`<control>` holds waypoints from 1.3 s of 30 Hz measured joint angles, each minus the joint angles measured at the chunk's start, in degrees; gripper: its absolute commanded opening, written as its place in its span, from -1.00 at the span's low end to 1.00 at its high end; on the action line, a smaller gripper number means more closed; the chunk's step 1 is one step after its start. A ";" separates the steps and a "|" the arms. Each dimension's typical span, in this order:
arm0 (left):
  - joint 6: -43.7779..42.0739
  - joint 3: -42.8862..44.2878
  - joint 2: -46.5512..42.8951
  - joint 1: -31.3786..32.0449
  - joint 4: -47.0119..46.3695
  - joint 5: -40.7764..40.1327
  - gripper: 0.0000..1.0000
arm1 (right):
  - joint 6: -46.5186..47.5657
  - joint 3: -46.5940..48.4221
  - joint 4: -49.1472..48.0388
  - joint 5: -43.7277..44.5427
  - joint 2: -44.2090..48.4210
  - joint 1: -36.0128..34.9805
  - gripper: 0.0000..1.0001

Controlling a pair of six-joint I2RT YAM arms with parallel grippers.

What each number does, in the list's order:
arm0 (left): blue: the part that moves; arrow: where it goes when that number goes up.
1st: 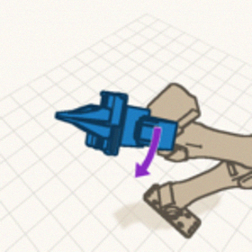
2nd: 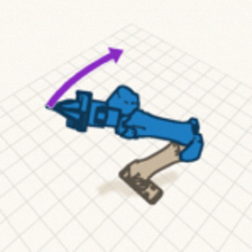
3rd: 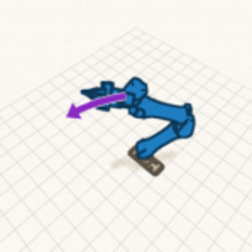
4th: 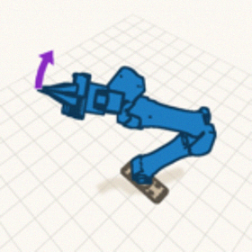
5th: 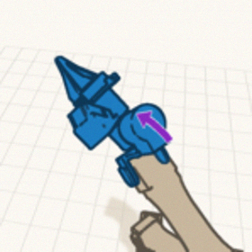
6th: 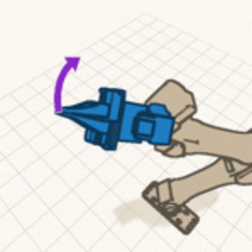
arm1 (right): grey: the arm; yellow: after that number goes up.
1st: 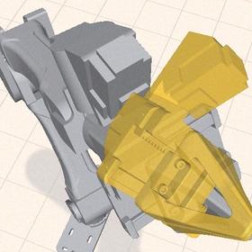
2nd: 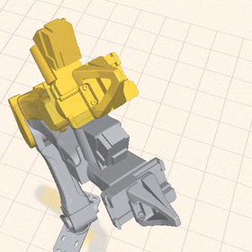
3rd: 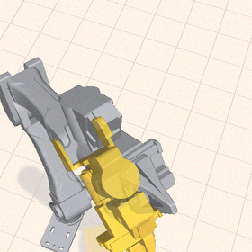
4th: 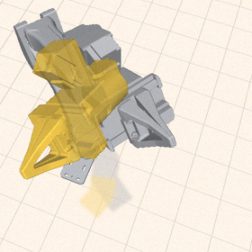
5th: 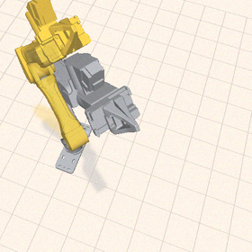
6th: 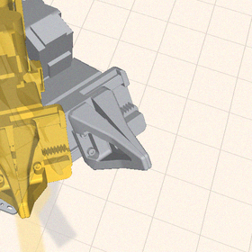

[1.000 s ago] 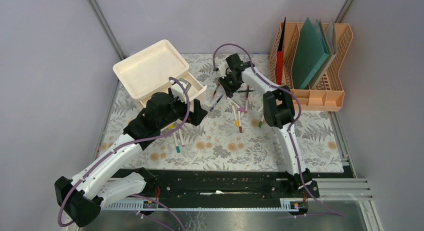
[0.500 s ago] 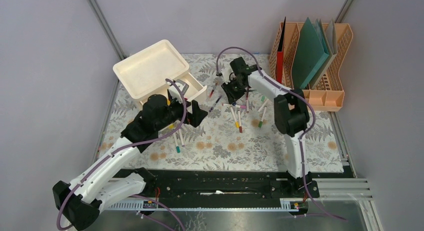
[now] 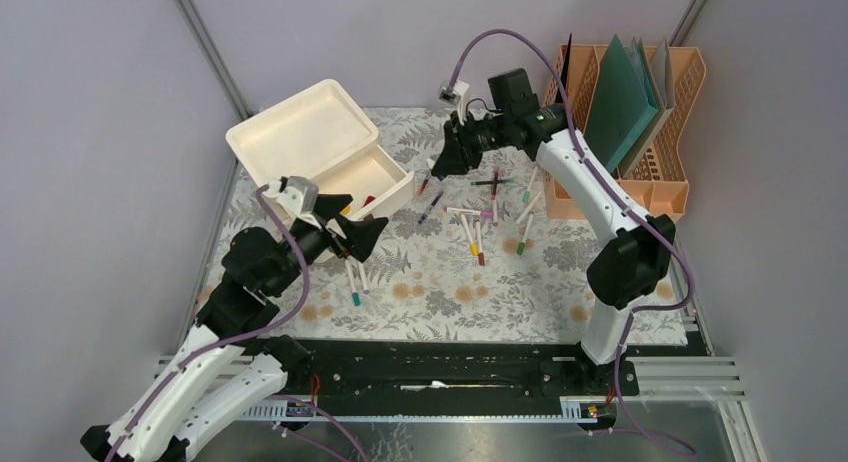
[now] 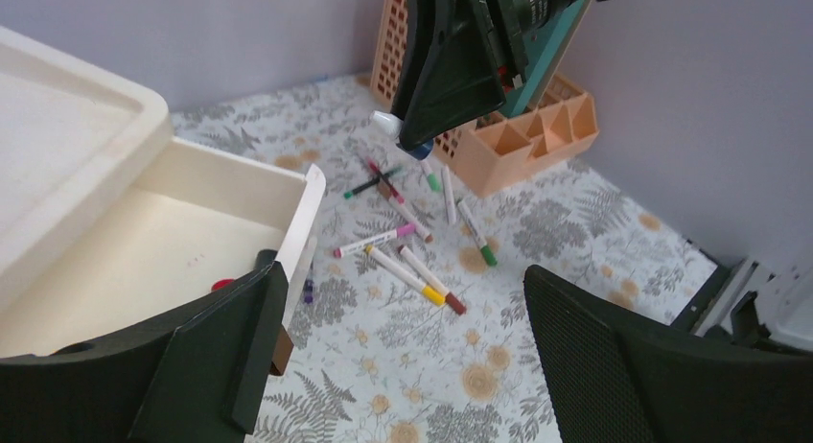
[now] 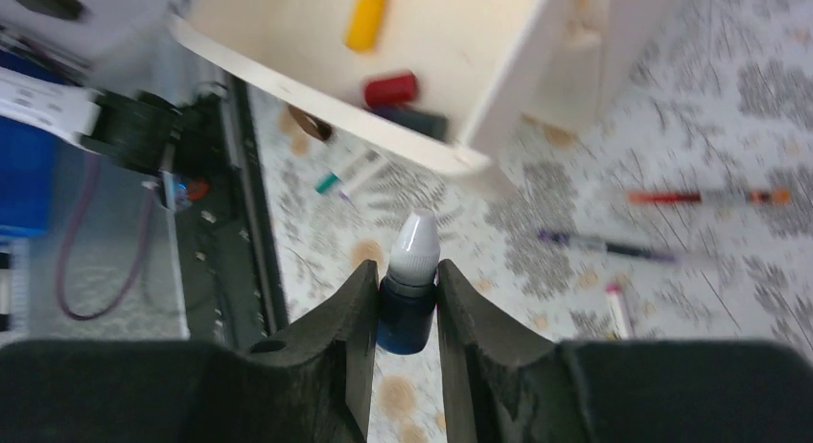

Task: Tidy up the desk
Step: Place the pen cap in the drawer.

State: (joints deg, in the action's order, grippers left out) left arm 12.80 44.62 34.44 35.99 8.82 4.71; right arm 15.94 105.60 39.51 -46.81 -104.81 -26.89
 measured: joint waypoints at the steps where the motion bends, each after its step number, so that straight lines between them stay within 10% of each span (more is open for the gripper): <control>1: 0.39 0.00 -0.98 0.00 -0.13 -0.24 0.98 | -1.46 1.42 -0.35 -1.92 0.00 -0.07 -1.00; 15: 6.49 0.61 -6.73 0.00 8.76 -3.08 0.97 | -10.43 18.86 -7.23 -2.12 -9.46 -11.63 -0.83; 19: 7.45 0.79 -8.02 0.00 10.01 -4.55 0.98 | -10.01 22.40 -6.93 6.01 -14.01 -15.32 0.51; 22: 8.35 0.79 -8.37 0.00 11.23 -4.98 0.97 | -9.01 24.02 -6.25 12.55 -16.46 -17.25 0.99; 31: 11.52 0.59 -6.67 0.02 13.09 -2.08 0.97 | -2.32 20.39 -1.14 18.93 -12.02 -17.97 0.99; 39: 14.80 -3.58 -6.64 0.02 10.71 2.86 0.97 | 9.31 -8.63 -0.85 19.89 18.34 -17.16 0.99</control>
State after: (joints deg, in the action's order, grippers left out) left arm 27.59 41.04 27.79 36.01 19.53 7.57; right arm 25.26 96.97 38.65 -26.92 -86.48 -44.05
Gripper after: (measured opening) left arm 0.987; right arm 0.994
